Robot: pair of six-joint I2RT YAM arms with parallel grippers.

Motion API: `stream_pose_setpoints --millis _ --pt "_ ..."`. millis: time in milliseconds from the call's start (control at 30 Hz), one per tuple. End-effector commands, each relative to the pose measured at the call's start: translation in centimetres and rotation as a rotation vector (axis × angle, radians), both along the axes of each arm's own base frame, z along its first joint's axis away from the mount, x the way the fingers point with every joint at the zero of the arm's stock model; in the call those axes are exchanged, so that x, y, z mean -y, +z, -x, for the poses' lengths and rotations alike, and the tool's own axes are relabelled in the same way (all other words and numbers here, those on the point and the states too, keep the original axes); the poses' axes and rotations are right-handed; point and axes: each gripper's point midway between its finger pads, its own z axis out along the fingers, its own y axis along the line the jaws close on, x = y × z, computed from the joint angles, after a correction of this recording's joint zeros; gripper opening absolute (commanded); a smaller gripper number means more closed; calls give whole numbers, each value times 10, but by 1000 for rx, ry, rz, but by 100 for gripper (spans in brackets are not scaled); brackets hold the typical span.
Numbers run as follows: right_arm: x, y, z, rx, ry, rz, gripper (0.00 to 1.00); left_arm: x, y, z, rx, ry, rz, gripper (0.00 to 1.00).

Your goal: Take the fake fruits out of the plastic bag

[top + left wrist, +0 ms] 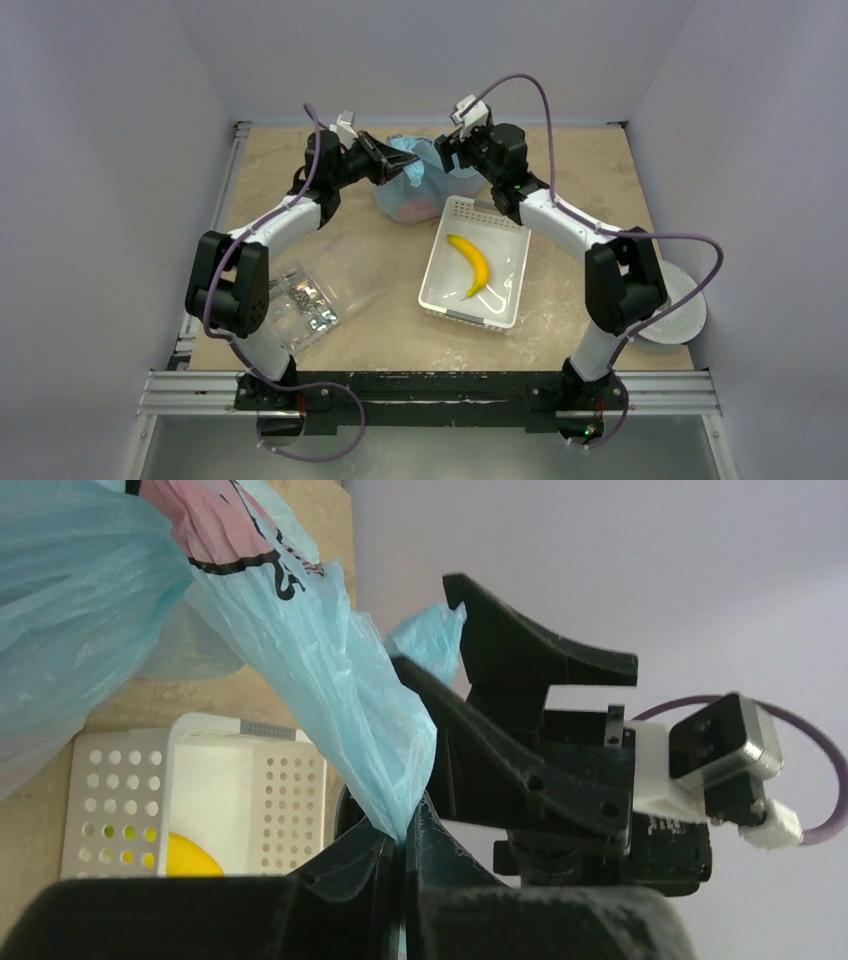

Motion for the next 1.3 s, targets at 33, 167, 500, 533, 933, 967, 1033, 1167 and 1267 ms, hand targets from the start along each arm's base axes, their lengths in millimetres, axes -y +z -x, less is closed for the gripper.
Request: stream_pose_setpoints --millis 33,167,500,533,933,967,1033,1167,1267 --pt "8 21 -36 60 -112 53 74 0 24 17 94 -44 -61 0" --pt "9 25 -63 13 -198 13 21 -1 24 15 89 -77 -150 0" --pt "35 91 -120 116 -418 -220 0 -39 26 -9 13 -155 -534 0" --pt "39 98 -128 124 -425 -255 0 -45 28 -14 21 -155 -574 0" --pt "65 204 -166 286 -325 -636 0 -95 117 -40 260 -102 -583 0" --pt "66 207 -164 300 -319 -643 0 -94 115 -37 259 -120 -567 0" --pt "64 207 -163 301 -309 -633 0 -88 103 -29 219 -165 -548 0" --pt "59 181 -160 216 -304 -554 0 -69 68 -7 124 -263 -512 0" --pt "62 151 -150 111 -332 -459 14 -52 45 14 92 -327 -511 0"
